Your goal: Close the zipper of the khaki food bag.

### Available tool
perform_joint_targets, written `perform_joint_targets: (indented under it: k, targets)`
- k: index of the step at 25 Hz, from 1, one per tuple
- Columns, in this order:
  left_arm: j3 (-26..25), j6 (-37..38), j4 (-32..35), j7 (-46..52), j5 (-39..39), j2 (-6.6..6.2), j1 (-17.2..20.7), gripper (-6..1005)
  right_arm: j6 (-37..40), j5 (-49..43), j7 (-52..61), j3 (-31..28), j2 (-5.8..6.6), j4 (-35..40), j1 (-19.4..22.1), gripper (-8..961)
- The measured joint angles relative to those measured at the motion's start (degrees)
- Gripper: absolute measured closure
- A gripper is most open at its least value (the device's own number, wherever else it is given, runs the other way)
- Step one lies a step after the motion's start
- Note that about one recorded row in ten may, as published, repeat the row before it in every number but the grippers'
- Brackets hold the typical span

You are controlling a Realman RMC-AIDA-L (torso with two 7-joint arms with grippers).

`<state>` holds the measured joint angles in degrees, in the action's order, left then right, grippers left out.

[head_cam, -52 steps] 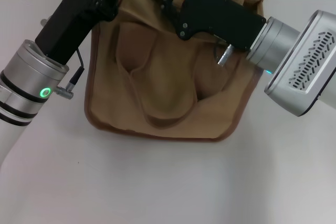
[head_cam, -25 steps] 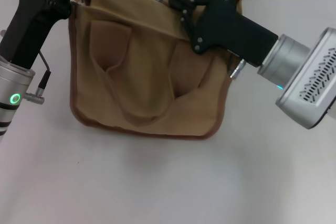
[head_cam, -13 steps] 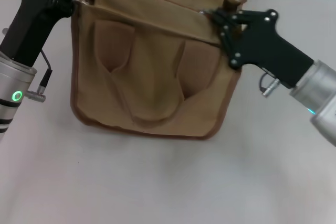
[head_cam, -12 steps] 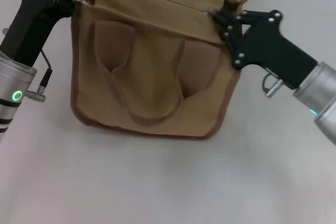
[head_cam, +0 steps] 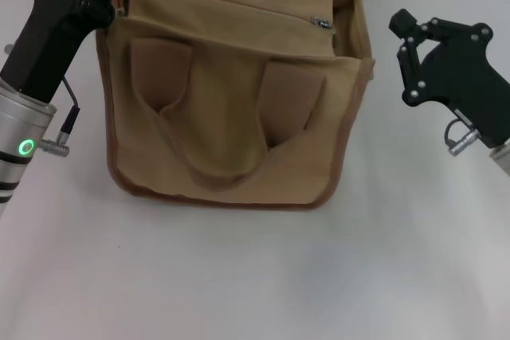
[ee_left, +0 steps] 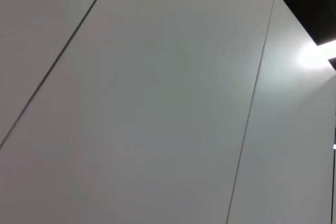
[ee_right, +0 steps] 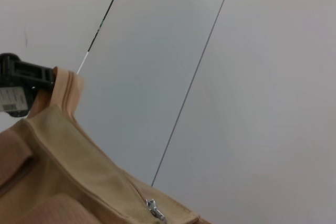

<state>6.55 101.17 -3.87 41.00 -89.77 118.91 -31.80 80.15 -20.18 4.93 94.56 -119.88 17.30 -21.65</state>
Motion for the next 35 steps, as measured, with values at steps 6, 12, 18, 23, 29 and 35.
perform_joint_targets:
  k: [6,12,18,23,29,35]
  targets:
    - [0.2,0.1,-0.2,0.1,-0.4,0.05,0.7,874,3.3,0.0,2.1,-0.4,0.00,-1.9,0.5,905]
    - [1.0,-0.1,2.8,0.2,-8.7,-0.19,2.6,873,4.9,0.1,8.8,-0.9,0.00,-2.2,0.2,796]
    - [0.9,3.3,11.2,6.2,-11.8,-0.50,9.1,871,5.4,-0.2,11.9,-0.2,-0.01,-2.0,-0.3,699]
    - [-2.9,4.0,16.8,12.3,-11.0,-1.47,14.6,683,5.6,-0.3,14.8,-0.2,0.00,-2.2,-0.5,643]
    - [-4.0,4.3,17.8,12.4,-11.1,-2.81,18.9,519,6.7,-0.5,15.6,0.0,-0.01,-2.5,-0.4,532]
    - [-0.3,6.4,20.6,11.9,-12.4,-3.37,22.3,319,9.3,-0.6,16.3,3.6,0.03,-2.9,-0.6,446]
